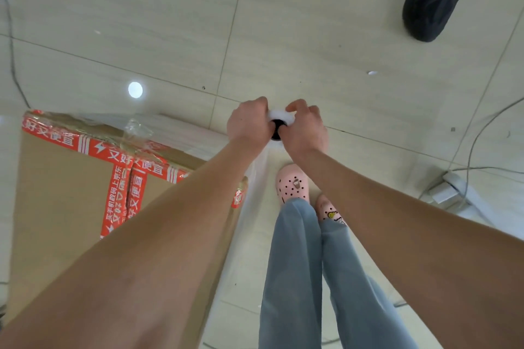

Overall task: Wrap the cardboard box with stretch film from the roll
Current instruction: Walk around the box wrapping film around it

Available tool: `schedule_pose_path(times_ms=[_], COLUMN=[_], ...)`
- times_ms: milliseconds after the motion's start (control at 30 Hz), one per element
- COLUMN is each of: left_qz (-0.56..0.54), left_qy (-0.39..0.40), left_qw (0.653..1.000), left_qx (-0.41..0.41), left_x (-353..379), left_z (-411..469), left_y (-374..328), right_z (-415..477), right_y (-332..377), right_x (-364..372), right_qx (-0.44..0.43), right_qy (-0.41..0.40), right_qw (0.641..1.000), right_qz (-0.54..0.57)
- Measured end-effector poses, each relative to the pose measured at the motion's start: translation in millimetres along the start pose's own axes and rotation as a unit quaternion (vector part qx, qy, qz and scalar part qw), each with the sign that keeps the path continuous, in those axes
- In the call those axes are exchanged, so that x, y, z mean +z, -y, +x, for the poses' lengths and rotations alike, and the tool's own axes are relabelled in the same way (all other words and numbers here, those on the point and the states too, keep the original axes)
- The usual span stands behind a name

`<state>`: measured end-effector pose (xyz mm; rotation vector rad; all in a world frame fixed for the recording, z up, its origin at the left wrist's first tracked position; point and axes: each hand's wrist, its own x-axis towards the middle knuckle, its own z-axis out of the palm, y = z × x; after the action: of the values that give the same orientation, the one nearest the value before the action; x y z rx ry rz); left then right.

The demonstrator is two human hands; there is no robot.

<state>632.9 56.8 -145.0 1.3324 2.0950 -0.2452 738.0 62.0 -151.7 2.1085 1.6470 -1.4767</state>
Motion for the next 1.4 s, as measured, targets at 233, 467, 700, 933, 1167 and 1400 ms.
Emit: schedule_pose_path(times_ms=[233,467,700,933,1167,1400], left_qz=[-0.005,-0.018,-0.090,-0.271,0.011,0.048], left_qy=[0.064,0.065,0.015,0.013,-0.001,0.030], left_qw=[0.998,0.997,0.992,0.930,1.000,0.998], left_qx=[-0.012,-0.026,-0.088,-0.250,0.009,-0.001], left_x=[-1,0,-9,-6,-31,-50], left_z=[14,25,23,10,21,44], left_y=[13,14,43,66,57,57], right_z=[6,10,14,14,24,40], right_y=[4,13,41,78,88,105], right_x=[14,16,34,45,31,25], right_qx=[0.092,0.081,0.039,0.009,-0.022,-0.062], right_qy=[0.022,0.010,0.013,0.012,0.040,0.078], right_qw=[0.984,0.984,0.992,1.000,0.996,0.984], right_qz=[0.153,0.157,0.117,0.001,-0.072,-0.146])
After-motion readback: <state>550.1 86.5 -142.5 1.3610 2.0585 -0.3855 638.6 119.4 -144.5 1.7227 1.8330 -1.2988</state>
